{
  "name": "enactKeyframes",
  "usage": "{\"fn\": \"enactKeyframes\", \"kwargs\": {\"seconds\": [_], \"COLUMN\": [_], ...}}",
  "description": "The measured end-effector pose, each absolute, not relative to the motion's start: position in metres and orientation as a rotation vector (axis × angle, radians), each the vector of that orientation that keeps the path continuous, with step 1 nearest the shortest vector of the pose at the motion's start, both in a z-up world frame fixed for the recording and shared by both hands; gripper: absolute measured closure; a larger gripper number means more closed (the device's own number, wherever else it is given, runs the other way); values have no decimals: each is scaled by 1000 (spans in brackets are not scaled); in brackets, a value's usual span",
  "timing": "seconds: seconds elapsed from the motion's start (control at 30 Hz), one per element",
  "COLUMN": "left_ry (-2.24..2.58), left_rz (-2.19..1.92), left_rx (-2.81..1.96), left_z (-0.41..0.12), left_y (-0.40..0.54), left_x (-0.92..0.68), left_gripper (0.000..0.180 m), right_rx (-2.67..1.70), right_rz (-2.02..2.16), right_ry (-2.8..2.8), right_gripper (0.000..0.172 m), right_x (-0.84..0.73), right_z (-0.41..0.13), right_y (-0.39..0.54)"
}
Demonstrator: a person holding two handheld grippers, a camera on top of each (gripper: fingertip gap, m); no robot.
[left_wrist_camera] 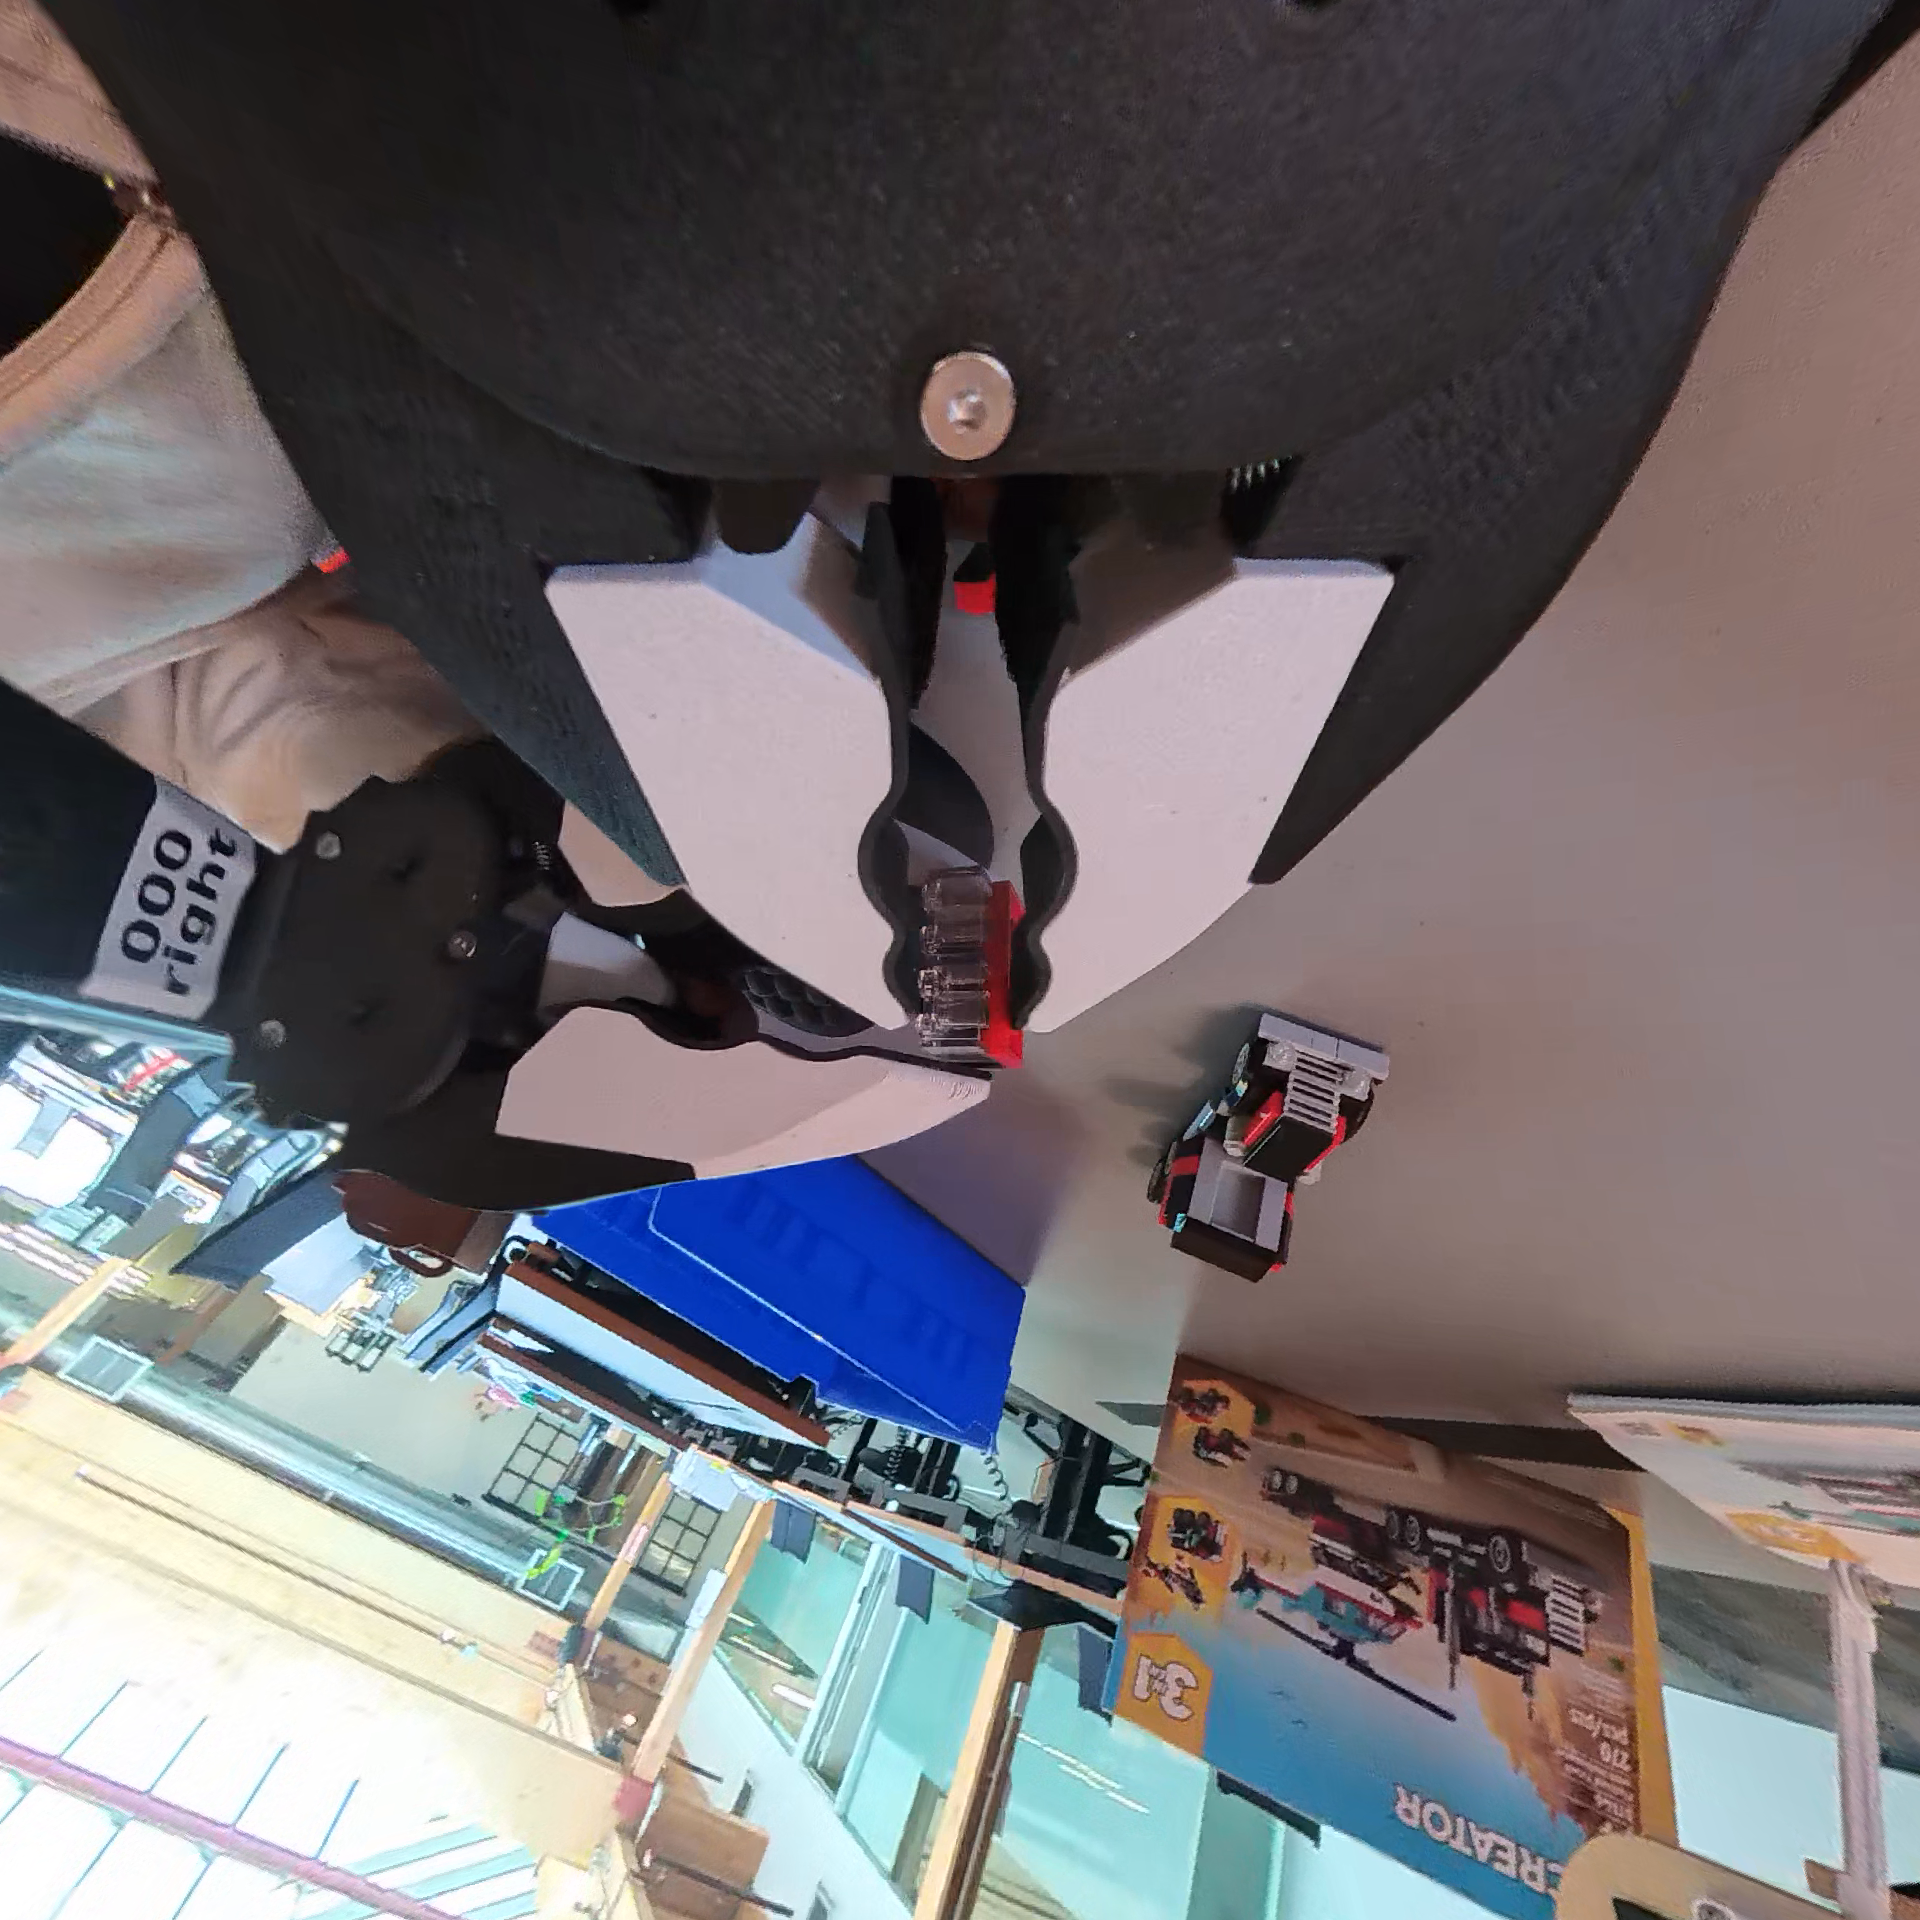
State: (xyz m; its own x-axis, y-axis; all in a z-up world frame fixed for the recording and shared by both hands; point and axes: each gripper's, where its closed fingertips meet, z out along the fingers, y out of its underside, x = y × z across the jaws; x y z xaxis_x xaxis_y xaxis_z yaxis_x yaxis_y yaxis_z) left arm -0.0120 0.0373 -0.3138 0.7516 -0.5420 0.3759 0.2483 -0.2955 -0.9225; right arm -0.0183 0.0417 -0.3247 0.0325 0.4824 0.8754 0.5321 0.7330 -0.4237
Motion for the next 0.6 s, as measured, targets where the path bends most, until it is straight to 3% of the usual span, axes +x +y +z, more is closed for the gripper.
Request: {"fn": "enactKeyframes", "kwargs": {"seconds": [0.13,0.23,0.6], "left_ry": [275,207,172], "left_rz": [-883,-1030,-1382], "left_rx": [-1580,-1504,-1457], "left_z": [-301,-292,-287], "left_y": [26,22,13], "left_x": [-11,-17,-3], "left_gripper": [165,164,164], "right_rx": [-842,-880,-550], "right_rz": [347,693,481], "right_ry": [-1517,-1482,-1561], "right_gripper": [136,120,136], "right_x": [-16,-12,-16], "right_z": [-310,-301,-294], "right_y": [25,18,10]}}
